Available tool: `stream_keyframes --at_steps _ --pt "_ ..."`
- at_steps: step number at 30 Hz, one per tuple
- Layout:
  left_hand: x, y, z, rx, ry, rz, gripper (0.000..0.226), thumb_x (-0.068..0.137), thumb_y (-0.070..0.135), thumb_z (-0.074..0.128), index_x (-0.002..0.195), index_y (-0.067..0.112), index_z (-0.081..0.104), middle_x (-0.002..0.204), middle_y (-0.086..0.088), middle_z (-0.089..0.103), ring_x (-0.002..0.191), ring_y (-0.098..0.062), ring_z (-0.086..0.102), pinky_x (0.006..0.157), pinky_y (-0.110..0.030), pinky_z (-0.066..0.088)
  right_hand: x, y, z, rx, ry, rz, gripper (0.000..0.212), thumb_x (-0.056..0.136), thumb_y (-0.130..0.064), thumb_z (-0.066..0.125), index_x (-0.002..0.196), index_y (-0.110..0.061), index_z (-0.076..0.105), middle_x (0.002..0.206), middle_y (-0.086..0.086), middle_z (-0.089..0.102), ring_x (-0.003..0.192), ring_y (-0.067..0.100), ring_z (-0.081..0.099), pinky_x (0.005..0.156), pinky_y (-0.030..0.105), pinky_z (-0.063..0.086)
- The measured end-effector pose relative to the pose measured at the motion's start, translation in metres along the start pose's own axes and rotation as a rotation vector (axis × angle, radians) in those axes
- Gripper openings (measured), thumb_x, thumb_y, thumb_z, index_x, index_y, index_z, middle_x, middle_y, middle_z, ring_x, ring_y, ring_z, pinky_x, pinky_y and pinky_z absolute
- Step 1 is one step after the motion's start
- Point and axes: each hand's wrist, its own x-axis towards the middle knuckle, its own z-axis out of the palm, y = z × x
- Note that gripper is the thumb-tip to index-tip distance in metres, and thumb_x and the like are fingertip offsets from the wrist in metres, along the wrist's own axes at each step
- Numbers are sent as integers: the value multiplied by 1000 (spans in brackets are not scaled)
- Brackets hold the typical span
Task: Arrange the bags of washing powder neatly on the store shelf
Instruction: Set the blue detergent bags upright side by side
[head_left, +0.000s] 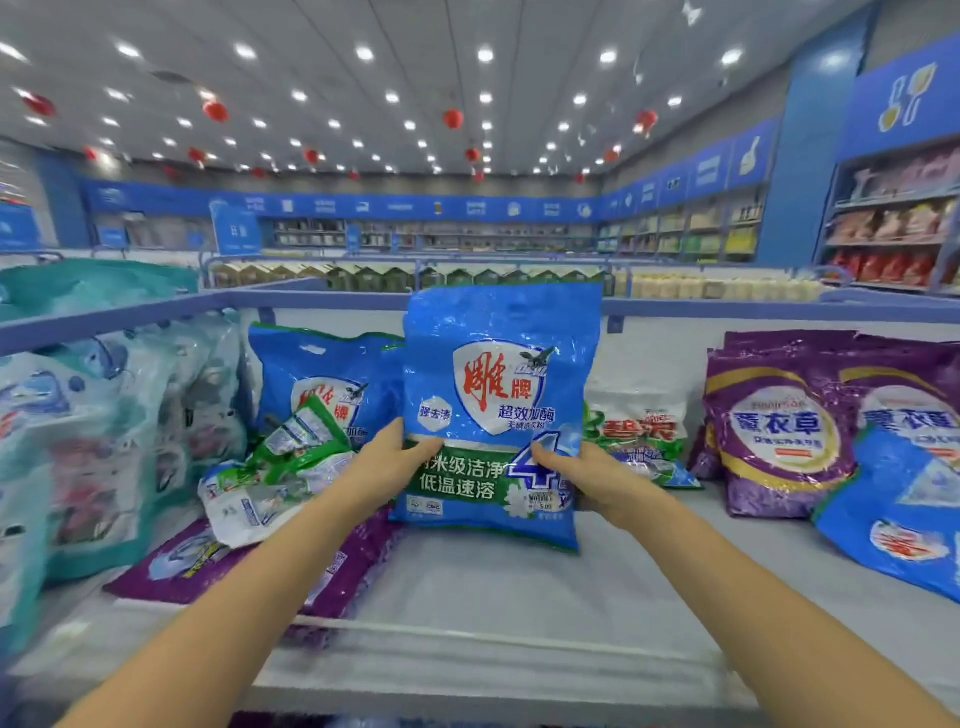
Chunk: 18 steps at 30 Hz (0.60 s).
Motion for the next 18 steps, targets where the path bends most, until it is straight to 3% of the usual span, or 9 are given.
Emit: stream_keyframes --at_steps 2,5,7,9,13,18 --pt "3 -9 10 136 3 -13 30 93 39 50 106 12 50 116 -8 61 106 -27 57 92 -37 44 9 10 1 33 -3 48 18 89 -29 60 98 -13 59 82 2 68 69 13 64 71 31 53" --pt "6 -9 18 297 77 -31 25 96 38 44 96 13 42 114 -13 57 108 -31 53 79 -34 37 19 15 5 131 44 37 10 92 -19 55 85 -13 56 75 3 64 50 7 63 48 21 51" --pt "8 -8 22 352 110 -39 30 96 40 42 96 10 43 113 -15 57 106 -33 52 77 -36 36 24 15 6 113 69 4 10 93 -19 53 85 -14 54 74 3 63 52 9 62 45 19 50" --pt "11 -10 24 377 121 -27 35 96 43 40 99 9 43 112 -15 58 105 -34 53 79 -38 37 27 16 5 101 82 -11 11 93 -24 54 94 -13 55 76 3 65 57 10 63 52 22 51" --pt "15 -17 24 405 89 -26 34 98 44 33 97 11 38 111 -16 58 106 -35 53 82 -39 37 33 18 6 -57 167 -44 40 92 -34 54 118 -5 51 101 12 67 82 21 64 77 34 52" --pt "8 -23 30 325 81 -58 44 98 43 34 116 3 40 124 -20 54 114 -36 51 85 -37 39 35 17 10 -286 279 -30 54 91 -46 50 130 -9 40 128 10 54 116 29 51 100 40 40"
